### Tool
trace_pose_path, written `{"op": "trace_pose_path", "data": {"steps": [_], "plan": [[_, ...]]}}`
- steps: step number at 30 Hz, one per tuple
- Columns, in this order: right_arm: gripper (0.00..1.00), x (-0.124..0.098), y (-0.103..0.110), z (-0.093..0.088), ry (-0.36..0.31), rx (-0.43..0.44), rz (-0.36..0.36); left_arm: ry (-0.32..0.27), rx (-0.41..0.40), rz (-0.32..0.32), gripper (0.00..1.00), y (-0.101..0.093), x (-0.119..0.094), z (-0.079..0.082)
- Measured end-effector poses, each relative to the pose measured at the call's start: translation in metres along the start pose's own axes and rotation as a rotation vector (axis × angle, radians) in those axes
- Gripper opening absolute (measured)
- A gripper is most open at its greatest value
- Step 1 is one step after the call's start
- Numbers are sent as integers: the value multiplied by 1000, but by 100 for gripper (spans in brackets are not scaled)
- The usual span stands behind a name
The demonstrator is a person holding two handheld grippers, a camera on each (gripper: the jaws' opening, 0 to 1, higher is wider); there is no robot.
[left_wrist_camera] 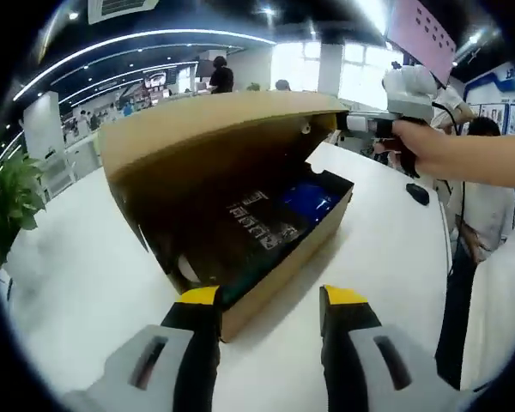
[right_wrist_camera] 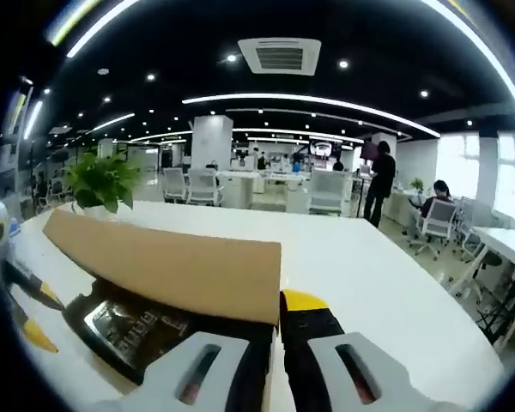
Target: Operate the shoe box by opening the lid, removing the specified soft item, and placing it in the target area until the item is outside and the box remains undamaged.
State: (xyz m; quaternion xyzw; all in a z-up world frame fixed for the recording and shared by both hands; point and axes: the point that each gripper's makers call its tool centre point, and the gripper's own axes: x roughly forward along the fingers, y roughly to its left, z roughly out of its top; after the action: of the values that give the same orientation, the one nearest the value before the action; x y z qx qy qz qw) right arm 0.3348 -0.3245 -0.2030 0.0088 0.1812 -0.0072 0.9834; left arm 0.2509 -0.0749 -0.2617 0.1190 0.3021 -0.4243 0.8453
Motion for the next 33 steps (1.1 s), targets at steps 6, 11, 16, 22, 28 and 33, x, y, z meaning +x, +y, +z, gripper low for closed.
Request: {"op": "trace_pose_path", "data": {"steps": [6, 11, 16, 22, 28, 33], "plan": [[0, -1, 2, 12, -63, -99, 11, 67, 126, -26, 39, 2, -6, -7], [0, -1, 1, 26, -120, -131, 6, 61, 93, -13, 37, 17, -8, -4], [0, 4, 1, 37, -142, -155, 26, 77, 124, -19, 35, 26, -3, 0], [0, 8, 2, 44, -134, -193, 28, 73, 127, -31, 39, 31, -1, 2], [0, 11, 2, 48, -146, -233, 7, 62, 98, -43, 39, 30, 1, 2], [0, 15, 0, 49, -118, -90, 36, 57, 95, -49, 44, 30, 2, 2]]}}
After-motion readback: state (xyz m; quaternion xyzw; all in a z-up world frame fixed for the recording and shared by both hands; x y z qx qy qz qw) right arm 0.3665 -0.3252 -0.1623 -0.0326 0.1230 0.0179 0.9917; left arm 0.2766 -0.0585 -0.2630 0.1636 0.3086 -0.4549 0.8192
